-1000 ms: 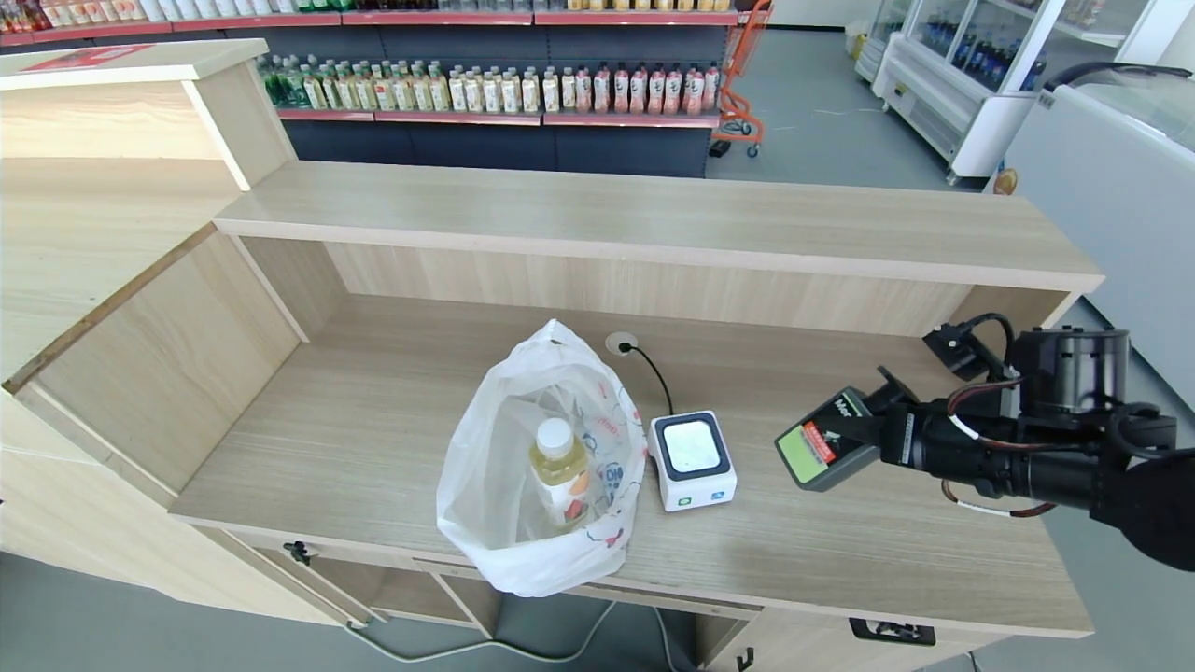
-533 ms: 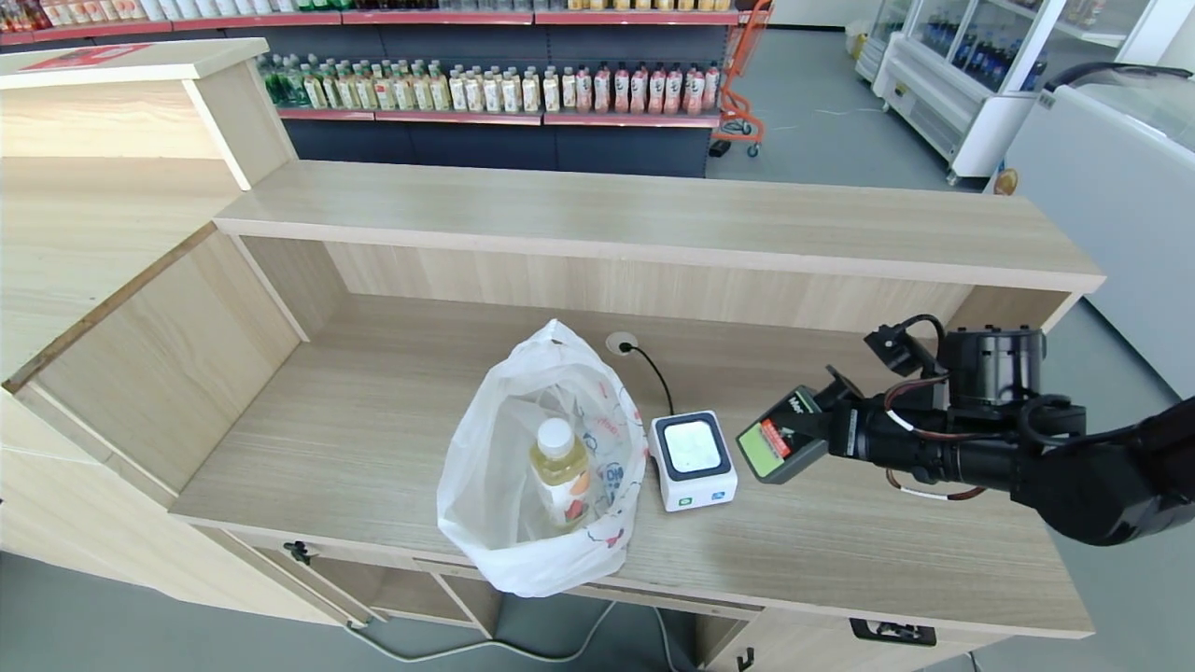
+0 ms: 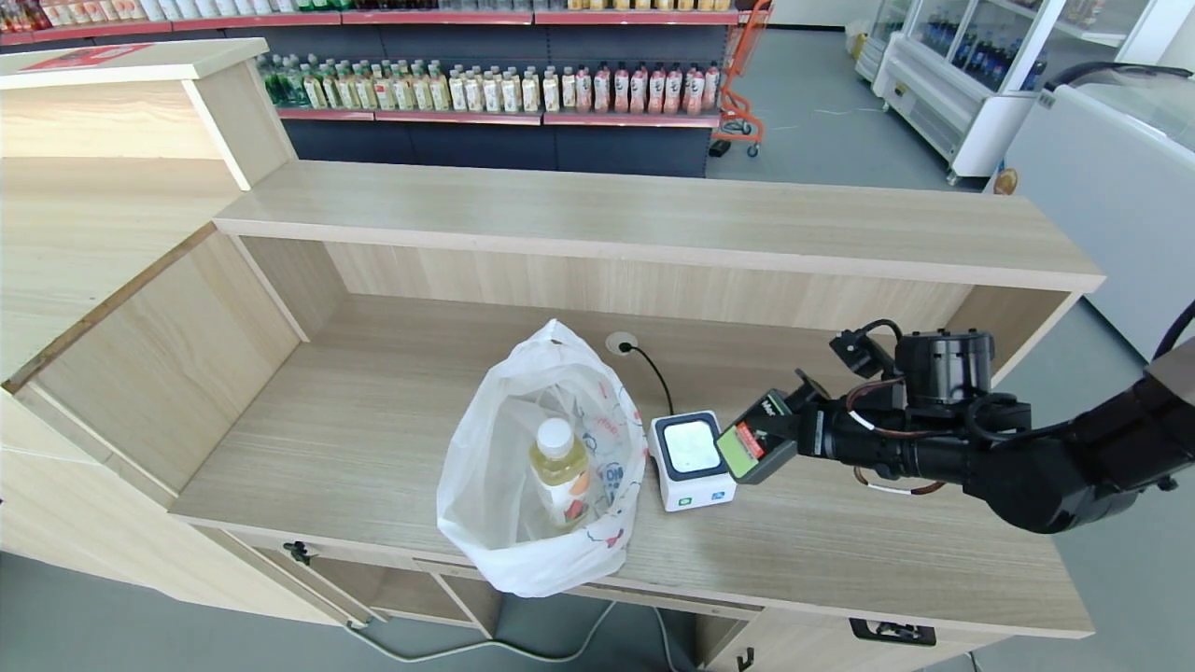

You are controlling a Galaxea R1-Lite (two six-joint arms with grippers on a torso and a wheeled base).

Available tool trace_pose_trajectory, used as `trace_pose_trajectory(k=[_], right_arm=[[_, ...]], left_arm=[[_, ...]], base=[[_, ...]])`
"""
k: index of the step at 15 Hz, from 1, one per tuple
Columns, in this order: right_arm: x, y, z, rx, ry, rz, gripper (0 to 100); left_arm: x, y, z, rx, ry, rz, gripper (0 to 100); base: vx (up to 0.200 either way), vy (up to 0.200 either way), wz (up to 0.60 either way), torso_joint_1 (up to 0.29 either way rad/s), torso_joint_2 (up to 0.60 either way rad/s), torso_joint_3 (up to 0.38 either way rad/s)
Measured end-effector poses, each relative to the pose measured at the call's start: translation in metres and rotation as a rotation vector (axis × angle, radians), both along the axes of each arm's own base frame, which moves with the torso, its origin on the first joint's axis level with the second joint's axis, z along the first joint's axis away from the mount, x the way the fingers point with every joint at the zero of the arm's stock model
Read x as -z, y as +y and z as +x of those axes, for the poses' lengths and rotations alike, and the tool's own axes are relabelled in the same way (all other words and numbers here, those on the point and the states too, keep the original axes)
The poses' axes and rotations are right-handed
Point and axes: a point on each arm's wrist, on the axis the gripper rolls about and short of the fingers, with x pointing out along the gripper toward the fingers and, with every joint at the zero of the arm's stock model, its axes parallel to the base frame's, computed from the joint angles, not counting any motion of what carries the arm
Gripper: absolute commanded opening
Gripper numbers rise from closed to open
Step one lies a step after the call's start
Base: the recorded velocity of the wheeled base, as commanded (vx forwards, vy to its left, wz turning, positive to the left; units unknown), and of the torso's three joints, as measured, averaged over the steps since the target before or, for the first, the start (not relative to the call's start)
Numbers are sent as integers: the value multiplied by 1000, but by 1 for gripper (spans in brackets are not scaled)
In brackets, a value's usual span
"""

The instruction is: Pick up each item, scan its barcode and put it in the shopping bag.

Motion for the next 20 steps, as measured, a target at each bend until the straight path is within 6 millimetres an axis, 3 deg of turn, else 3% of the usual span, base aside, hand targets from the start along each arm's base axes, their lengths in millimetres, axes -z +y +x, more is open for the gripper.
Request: trace_pose_trajectory(k=[10,20], right_arm=[[22,22,18,1,-44,-9,0],[32,42,45,-22,-59,20,0]], left_arm=[[0,0,0,0,0,0,100],[0,0,0,0,0,0,100]], base=[[0,0,0,0,0,0],[0,0,0,0,0,0]])
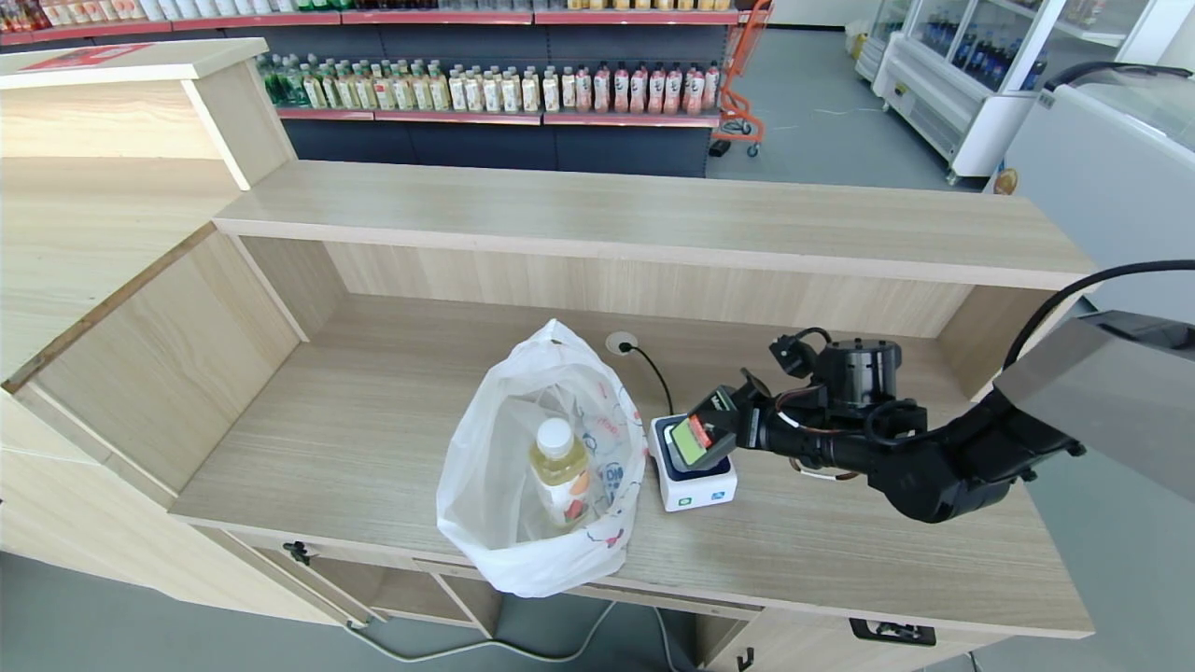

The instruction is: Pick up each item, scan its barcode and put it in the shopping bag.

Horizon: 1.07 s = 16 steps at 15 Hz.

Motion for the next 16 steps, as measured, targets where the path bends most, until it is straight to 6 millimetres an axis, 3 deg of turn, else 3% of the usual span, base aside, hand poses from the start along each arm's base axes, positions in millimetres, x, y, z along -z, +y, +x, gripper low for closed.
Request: trace_pose_trajectory(k=[5,10,13,16], right_arm=[[11,4,7,-5,11,-1,0],[8,5,11,-1,-7,3,0],[-27,-4,9,23,-135,8,0],[-64,-39,-5,88,-406,-248,0]], left_arm=[[0,0,0,0,0,0,100],[0,0,0,0,0,0,100],[0,0,0,0,0,0,100],[0,0,0,0,0,0,100]], base=[[0,0,0,0,0,0],[0,0,0,0,0,0],[0,0,0,0,0,0],[0,0,0,0,0,0]])
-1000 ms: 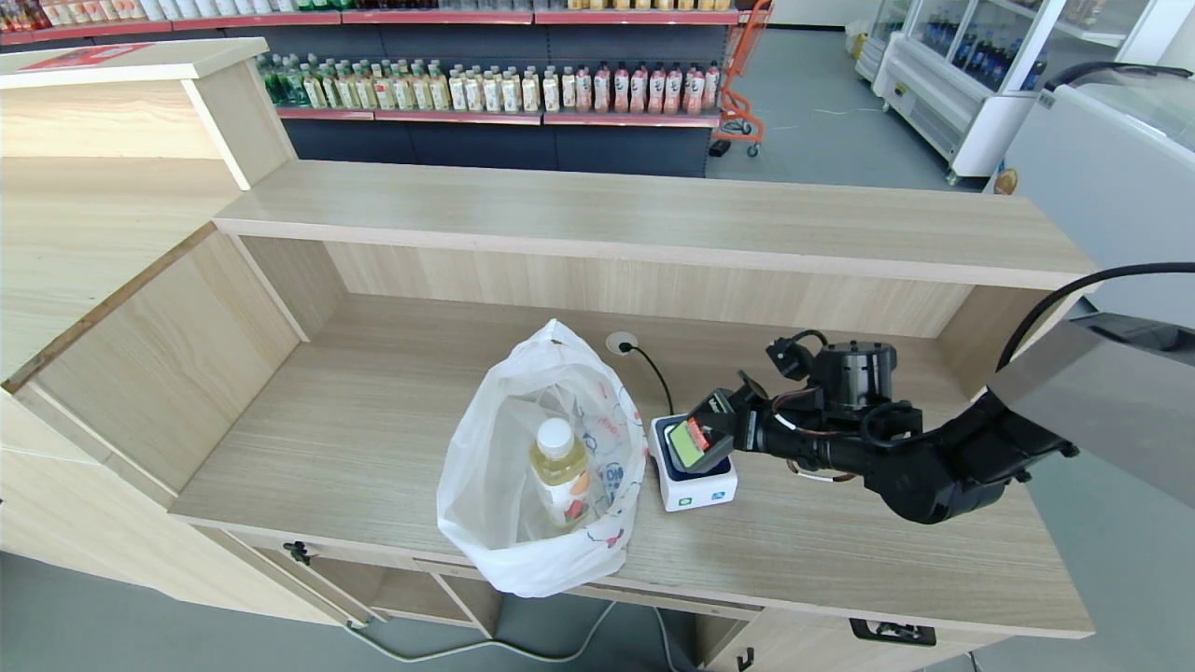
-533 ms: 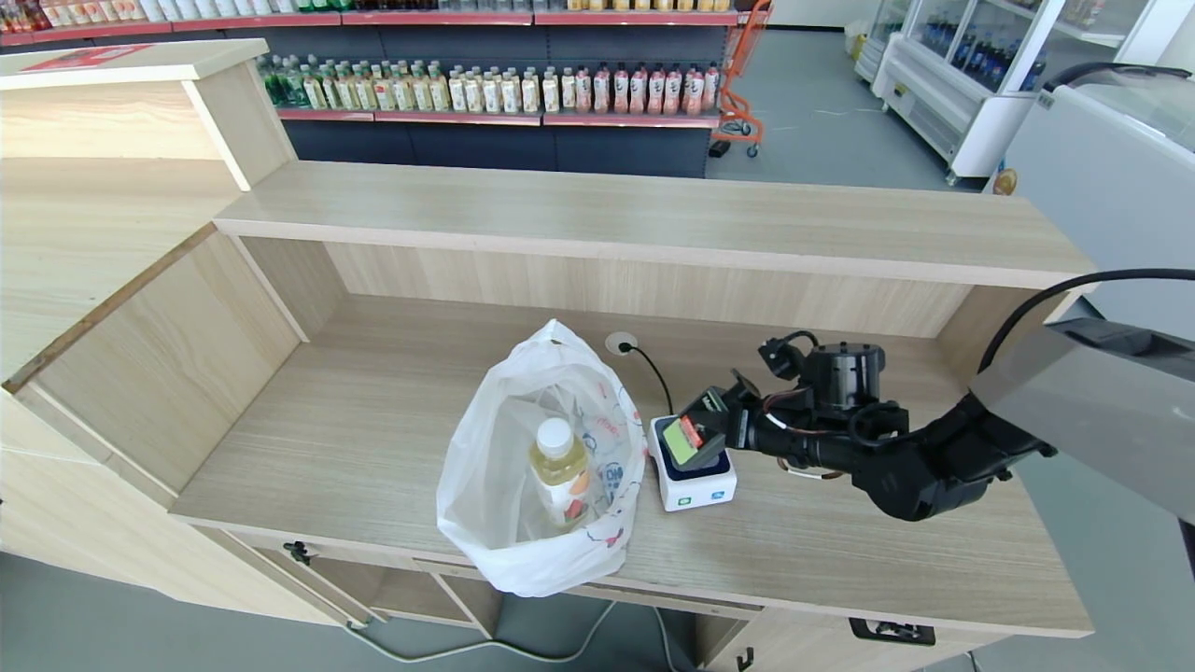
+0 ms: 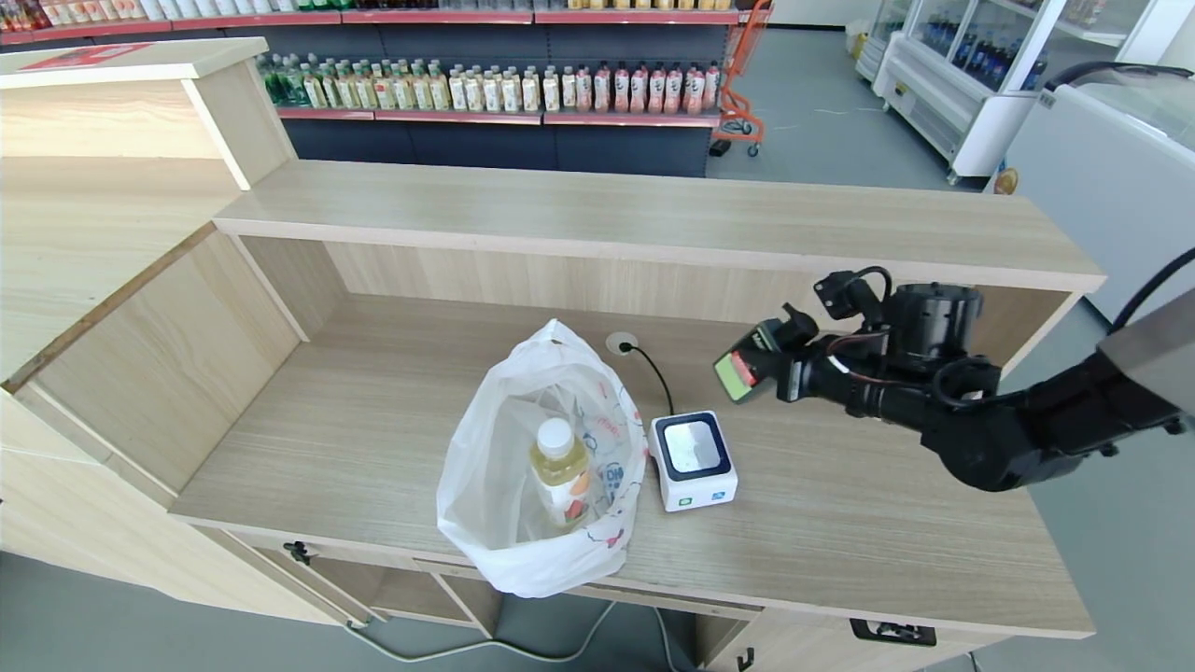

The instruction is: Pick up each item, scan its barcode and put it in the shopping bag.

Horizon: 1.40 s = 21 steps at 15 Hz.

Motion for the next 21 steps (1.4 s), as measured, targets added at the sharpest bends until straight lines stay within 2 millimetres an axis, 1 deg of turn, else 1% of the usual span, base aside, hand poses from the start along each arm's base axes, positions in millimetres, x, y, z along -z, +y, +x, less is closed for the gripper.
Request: trace_pose_trajectory(k=[1,2,3,5,7,9,11,13,14,16,19,21], right_arm=[[-4,-17,-8,82,-60,-117,0],[-7,-29,-17,149,-84,-181,0],[-10,-36,-30,178,-86,-187,0],[-12,-45,-59,206,-65,-172,0],[-12,-50,-84,211,-39,-160,0],[-14,-51,-98,185,-41,-150,0],[-22,-52,-100,188,-71,-142,0],[-32,-48,-94,177,-102,-122,0],[-39,-43,-90,169,-113,-83,0],[-48,-29,-80,139,-84,-12,0],[-53,-4,-66,75,-10,29,0],[-50,13,-57,38,-5,25,0]], left_arm=[[0,0,0,0,0,0,100],[0,0,0,0,0,0,100],[0,0,0,0,0,1,100],[0,0,0,0,0,1,100],[0,0,0,0,0,1,100],[0,0,0,0,0,1,100],[0,0,0,0,0,2,100],[0,0,0,2,0,3,100],[0,0,0,0,0,3,100],[0,0,0,0,0,2,100],[0,0,0,1,0,0,100],[0,0,0,0,0,0,100]], base=[[0,0,0,0,0,0],[0,0,0,0,0,0],[0,0,0,0,0,0],[0,0,0,0,0,0],[0,0,0,0,0,0],[0,200,0,0,2,5],[0,200,0,0,-5,7],[0,200,0,15,12,-5],[0,200,0,-7,-2,12],[0,200,0,2,-2,0],[0,0,0,0,0,0],[0,0,0,0,0,0]])
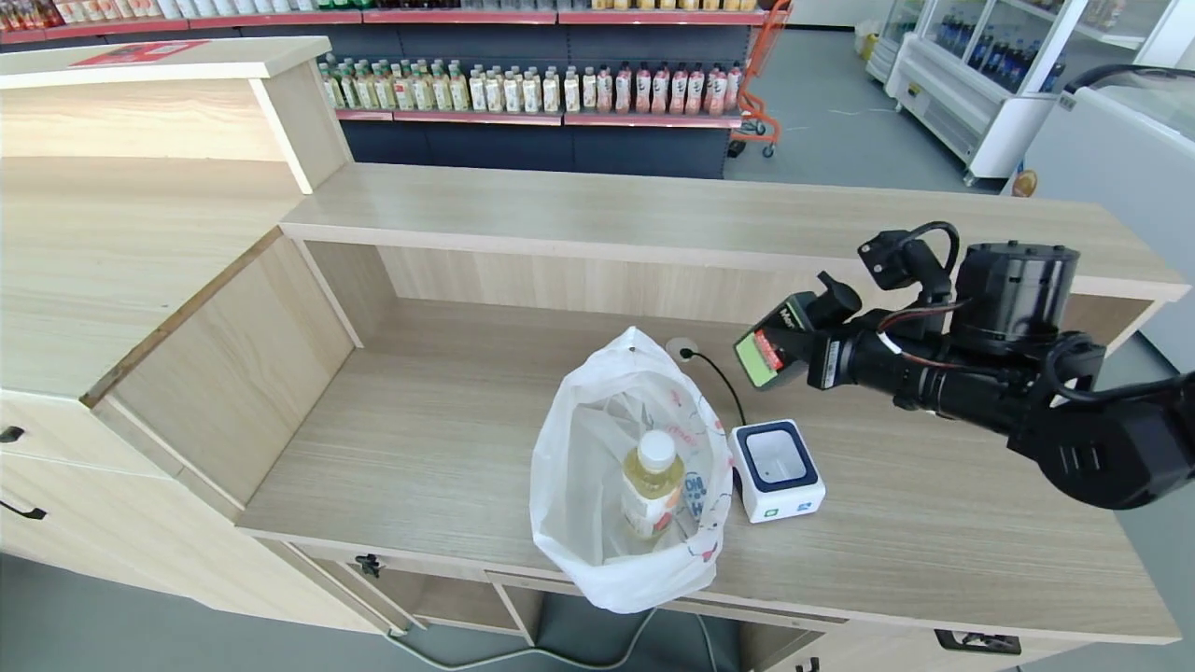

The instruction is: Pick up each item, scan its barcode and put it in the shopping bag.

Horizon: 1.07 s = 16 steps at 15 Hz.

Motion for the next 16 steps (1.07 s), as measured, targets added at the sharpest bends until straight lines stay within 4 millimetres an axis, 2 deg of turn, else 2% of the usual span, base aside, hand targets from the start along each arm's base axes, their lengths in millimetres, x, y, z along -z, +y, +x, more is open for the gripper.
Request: trace_pose_trajectory(k=[2,4,7,16], right_arm=[[14,22,3,-63,5,-66,0],[30,34,3,-90,34,-104,0],[48,43,12,-57,42,-119,0],[107,65,53,-7,43,-137,0]], left_arm=[[0,0,0,-1,0,0,100],[0,0,0,1,0,0,100],[0,0,0,0,0,0,100],[0,0,0,0,0,0,100]], base=[[0,0,0,0,0,0],[0,0,0,0,0,0],[0,0,0,0,0,0],[0,0,0,0,0,0]])
